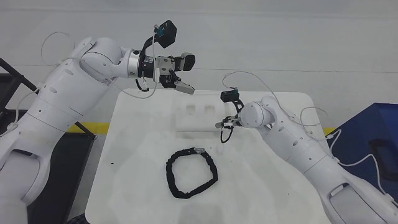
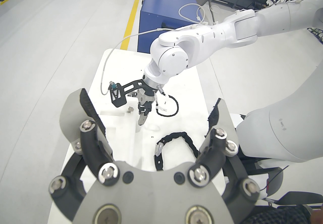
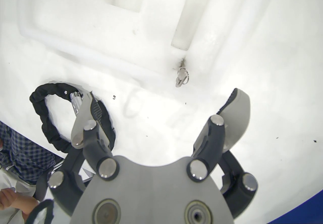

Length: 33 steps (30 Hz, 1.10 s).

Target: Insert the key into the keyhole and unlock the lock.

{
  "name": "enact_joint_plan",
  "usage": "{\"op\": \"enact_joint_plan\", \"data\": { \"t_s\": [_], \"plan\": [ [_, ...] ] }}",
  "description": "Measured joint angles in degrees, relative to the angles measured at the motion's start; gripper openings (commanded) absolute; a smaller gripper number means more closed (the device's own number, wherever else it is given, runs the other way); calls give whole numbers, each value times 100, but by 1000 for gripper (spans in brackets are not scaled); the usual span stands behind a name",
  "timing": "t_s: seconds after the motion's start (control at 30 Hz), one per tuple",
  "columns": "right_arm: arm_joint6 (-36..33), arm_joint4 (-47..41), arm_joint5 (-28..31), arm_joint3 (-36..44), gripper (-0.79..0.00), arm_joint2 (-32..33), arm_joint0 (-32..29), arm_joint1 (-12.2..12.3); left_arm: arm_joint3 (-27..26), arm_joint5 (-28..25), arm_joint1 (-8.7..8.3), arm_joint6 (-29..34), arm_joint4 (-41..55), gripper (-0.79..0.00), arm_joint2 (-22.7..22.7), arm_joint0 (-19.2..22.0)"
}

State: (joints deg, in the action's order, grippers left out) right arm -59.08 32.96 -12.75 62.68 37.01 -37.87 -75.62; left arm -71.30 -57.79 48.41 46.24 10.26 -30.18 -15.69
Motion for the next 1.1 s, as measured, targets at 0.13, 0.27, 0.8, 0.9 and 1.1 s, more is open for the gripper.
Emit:
{"op": "enact_joint_plan", "data": {
  "t_s": [0.13,0.27,0.8,0.9,1.1],
  "plan": [
    [133,74,-144,-91,-397,-1,-26,-38,0,0,0,0,0,0,0,0],
    [227,196,-296,-177,-431,-28,-22,-86,0,0,0,0,0,0,0,0],
    [393,242,-495,-509,-563,-37,19,-291,0,0,0,0,0,0,0,0],
    [436,216,-489,-632,-573,-46,38,-340,0,0,0,0,0,0,0,0],
    [538,180,-501,-879,-671,-65,71,-440,0,0,0,0,0,0,0,0]
  ]
}}
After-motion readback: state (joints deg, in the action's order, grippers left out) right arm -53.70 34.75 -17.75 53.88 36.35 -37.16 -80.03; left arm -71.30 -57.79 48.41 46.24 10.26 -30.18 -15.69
